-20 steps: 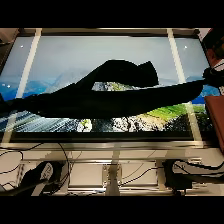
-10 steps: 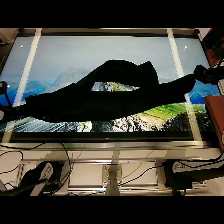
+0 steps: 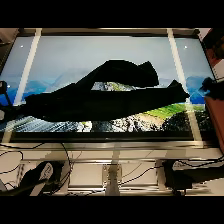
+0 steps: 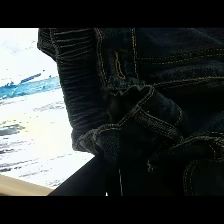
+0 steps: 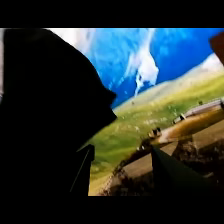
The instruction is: Fold the clothes and pants, and hang the long-sleeved shirts on hangers.
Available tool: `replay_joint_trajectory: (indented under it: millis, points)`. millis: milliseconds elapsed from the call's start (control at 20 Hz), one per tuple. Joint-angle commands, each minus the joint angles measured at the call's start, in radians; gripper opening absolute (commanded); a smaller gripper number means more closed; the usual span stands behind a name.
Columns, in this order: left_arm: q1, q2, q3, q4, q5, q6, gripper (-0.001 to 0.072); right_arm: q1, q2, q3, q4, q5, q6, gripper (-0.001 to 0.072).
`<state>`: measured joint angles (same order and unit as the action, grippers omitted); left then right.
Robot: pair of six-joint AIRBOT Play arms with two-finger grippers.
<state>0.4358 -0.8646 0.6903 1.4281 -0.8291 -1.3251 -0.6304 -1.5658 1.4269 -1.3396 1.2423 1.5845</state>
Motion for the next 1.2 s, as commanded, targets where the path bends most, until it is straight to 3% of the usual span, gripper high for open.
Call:
replay_joint_trajectory:
  millis: [0,350,450,1000,1050,1100,1150]
  points:
    - [0.000,0.000,0.000,0.000,0.025,0.000,0.0040,-0.097,-0.001,-0.135,0.131,0.135,-0.054,0.0380]
    - [0.000,0.000,0.000,0.000,0.033,0.000,0.0040,-0.029,-0.014,-0.358,0.308,-0.227,-0.077,0.0371]
    - [0.000,0.000,0.000,0.000,0.033,0.000,0.0040,-0.005,-0.032,-0.358,0.331,-0.275,-0.074,0.0318]
    - [0.000,0.000,0.000,0.000,0.032,0.000,0.0040,0.035,-0.101,-0.358,0.380,-0.457,-0.048,0.0314]
    - [0.000,0.000,0.000,0.000,0.032,0.000,0.0040,0.035,-0.101,-0.358,0.380,-0.471,-0.048,0.0289]
    - [0.000,0.000,0.000,0.000,0.032,0.000,0.0040,0.035,-0.101,-0.358,0.380,-0.478,-0.048,0.0137]
    - [0.000,0.000,0.000,0.000,0.032,-0.009,0.0040,0.035,-0.101,-0.358,0.380,-0.480,-0.048,0.0059]
